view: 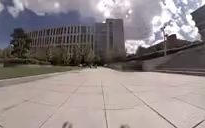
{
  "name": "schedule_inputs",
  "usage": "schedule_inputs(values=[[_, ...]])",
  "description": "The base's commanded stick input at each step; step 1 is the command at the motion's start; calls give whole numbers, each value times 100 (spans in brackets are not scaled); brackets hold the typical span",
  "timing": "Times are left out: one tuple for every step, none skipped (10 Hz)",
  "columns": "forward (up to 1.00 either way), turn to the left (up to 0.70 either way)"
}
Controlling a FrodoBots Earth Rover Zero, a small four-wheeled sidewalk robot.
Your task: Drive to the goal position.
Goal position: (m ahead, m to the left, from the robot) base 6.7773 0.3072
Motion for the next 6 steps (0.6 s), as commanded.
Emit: schedule_inputs(values=[[70, 0], [70, 0], [70, 0], [70, 0], [70, 0], [70, 0]])
